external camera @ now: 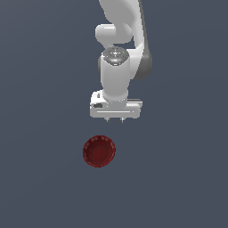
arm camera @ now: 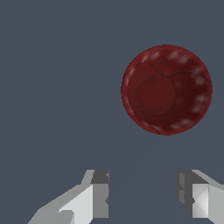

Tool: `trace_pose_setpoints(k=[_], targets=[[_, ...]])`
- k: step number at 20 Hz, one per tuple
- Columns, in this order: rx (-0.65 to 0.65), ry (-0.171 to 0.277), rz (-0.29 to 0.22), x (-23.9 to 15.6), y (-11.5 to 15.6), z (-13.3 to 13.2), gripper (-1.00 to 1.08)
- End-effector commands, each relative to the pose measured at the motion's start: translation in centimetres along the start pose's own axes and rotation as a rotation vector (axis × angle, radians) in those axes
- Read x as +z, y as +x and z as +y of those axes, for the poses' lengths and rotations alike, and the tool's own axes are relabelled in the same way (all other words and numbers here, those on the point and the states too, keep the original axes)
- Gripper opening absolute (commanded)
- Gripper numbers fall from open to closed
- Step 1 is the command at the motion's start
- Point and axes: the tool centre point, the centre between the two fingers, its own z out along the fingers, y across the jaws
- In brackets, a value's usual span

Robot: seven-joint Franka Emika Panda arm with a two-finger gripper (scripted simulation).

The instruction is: Pick up the object and move it to a goal position.

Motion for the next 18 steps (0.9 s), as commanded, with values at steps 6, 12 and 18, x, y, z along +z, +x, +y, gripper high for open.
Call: trace_pose_setpoints(k=[6, 12, 18], targets=[[0.071, 0.041, 0.037, 1.2, 0.6, 0.2, 0.28], [0.188, 0.099, 0.093, 2.8, 1.4, 0.8, 0.28], [0.358, 0.165, 0.167, 4.8, 2.2, 2.3, 0.28]])
